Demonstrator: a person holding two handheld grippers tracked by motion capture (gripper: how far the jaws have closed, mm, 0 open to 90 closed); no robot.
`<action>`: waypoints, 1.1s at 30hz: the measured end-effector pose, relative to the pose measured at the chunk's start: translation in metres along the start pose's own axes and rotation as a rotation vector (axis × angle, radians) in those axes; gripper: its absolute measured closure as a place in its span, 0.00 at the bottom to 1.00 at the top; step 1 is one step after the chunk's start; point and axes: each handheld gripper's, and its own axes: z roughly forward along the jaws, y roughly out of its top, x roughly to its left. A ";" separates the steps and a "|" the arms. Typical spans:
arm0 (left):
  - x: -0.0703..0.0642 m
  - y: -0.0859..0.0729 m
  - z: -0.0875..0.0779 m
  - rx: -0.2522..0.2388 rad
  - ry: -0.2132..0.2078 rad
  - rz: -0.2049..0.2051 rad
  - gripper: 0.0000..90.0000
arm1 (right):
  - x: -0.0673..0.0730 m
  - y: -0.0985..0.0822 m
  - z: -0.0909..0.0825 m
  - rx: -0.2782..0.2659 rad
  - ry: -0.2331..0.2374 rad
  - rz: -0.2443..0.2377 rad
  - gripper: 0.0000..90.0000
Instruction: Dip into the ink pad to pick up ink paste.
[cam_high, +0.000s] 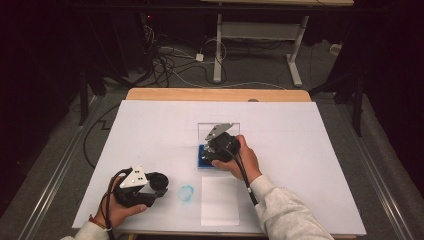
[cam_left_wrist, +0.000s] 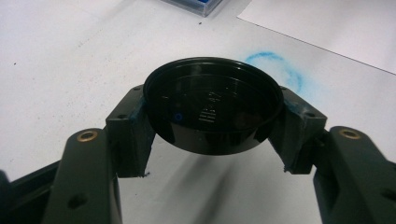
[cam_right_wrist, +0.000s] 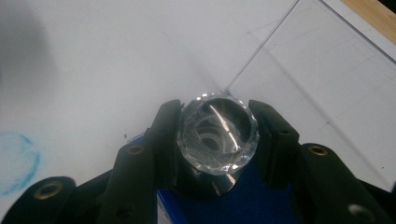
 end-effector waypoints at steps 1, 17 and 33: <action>0.000 0.000 0.000 0.000 -0.001 -0.003 0.41 | 0.000 0.000 0.000 -0.001 0.001 0.000 0.64; 0.002 -0.001 -0.002 -0.012 0.003 -0.012 0.41 | -0.020 0.009 -0.022 0.002 -0.015 0.046 0.64; 0.001 0.001 -0.001 -0.008 0.002 -0.007 0.41 | -0.034 0.028 -0.092 -0.121 -0.078 0.044 0.63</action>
